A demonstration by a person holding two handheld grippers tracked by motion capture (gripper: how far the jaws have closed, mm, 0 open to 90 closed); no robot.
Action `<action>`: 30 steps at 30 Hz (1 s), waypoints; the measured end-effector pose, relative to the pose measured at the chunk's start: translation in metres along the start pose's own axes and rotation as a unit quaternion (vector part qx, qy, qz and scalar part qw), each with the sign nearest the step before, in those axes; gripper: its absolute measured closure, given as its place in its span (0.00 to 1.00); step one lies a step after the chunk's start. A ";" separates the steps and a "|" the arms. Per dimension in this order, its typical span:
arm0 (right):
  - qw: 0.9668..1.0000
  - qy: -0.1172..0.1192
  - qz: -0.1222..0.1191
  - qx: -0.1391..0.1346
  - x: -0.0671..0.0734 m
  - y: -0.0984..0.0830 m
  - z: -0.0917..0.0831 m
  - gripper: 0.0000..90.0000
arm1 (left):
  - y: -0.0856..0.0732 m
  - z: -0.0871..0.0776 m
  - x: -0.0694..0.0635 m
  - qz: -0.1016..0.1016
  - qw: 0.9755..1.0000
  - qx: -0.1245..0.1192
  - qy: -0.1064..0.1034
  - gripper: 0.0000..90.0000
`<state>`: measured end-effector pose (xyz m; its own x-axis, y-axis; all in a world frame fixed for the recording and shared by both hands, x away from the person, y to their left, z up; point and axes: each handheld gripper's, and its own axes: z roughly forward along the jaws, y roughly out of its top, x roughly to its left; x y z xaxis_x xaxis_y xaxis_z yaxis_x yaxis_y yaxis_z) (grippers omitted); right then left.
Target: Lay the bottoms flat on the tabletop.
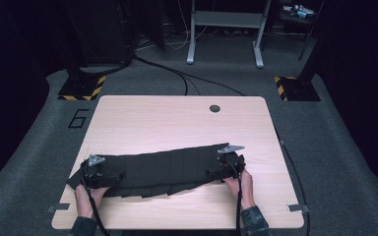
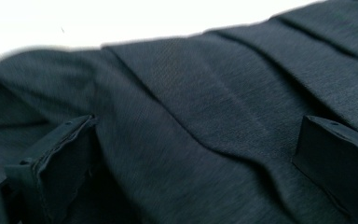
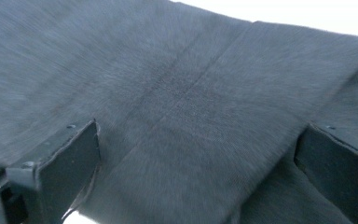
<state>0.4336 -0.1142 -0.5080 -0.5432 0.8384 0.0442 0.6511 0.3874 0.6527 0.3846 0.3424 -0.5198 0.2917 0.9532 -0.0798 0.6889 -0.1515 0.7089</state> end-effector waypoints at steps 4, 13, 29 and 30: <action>1.000 -0.002 0.008 0.006 -0.001 -0.003 0.005 0.00 | -0.003 0.004 0.001 -0.003 1.000 -0.001 -0.003 0.00; 1.000 0.008 0.026 -0.003 -0.006 -0.014 0.001 0.00 | -0.006 0.009 -0.010 0.008 1.000 -0.021 0.002 0.00; 0.998 -0.013 0.051 -0.035 -0.012 -0.053 -0.026 0.02 | -0.007 0.012 -0.037 0.024 0.999 -0.025 -0.010 0.00; 0.998 -0.016 0.050 -0.039 -0.013 -0.057 -0.029 0.02 | -0.007 0.012 -0.039 0.029 0.999 -0.024 -0.015 0.00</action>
<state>0.3885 -0.1580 -0.5237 -0.4597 0.8836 0.0888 0.6569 0.2711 0.7035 0.3765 0.3027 -0.5300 0.3499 0.9350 -0.0575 0.6381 -0.1929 0.7453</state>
